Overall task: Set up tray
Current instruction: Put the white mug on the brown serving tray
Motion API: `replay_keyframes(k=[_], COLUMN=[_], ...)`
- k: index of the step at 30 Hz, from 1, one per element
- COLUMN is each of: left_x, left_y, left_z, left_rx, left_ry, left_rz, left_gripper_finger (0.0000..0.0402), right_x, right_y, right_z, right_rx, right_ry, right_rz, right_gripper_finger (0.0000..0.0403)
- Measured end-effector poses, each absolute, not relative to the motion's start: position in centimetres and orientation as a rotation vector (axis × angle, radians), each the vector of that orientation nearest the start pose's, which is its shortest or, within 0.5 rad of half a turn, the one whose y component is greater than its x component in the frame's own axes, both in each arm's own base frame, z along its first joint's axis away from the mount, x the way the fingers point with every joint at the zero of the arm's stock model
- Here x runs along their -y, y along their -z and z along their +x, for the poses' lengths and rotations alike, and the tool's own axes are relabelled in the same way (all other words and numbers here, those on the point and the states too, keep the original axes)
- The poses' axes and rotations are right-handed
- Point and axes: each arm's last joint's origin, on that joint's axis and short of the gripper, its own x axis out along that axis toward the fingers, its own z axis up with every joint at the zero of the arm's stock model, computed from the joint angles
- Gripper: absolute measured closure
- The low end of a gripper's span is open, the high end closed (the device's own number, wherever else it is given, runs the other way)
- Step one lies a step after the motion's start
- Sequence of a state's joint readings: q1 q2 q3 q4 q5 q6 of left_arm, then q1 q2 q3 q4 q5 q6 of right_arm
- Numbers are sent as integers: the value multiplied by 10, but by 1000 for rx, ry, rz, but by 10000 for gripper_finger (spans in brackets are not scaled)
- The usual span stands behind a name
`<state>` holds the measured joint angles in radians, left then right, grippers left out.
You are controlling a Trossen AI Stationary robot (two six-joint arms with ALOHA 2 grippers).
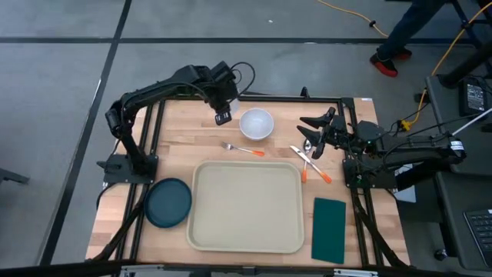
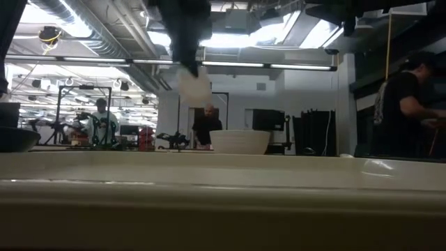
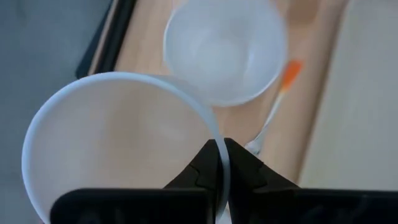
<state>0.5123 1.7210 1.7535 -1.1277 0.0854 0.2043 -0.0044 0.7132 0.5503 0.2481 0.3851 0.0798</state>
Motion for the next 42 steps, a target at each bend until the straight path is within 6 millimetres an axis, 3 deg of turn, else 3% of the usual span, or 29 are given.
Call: replay_keyframes(k=[9,13,17,28,33,38,42], left_x=[-111,-83,-52,11,35,51,59], left_y=[-432,-451,-456,-433,-410,-367,-327], left_z=[312,312,312,301,303,306,315], left_rx=[-852,-804,-830,-1131,-1220,-1387,-1420], left_ry=[-200,-176,-159,-148,-63,25,104], left_rz=[-127,-177,-187,-29,75,162,159], left_gripper_finger=[399,399,399,398,398,398,398], right_x=[12,12,12,12,12,12,12], right_y=[-303,-301,-300,-302,-305,-304,-304], right_z=[166,166,166,166,166,166,166], right_rx=[72,46,41,63,93,101,97], right_ry=[389,403,404,405,405,402,403], right_rz=[5,-26,-25,-15,22,65,62], right_gripper_finger=[234,234,234,234,234,234,234])
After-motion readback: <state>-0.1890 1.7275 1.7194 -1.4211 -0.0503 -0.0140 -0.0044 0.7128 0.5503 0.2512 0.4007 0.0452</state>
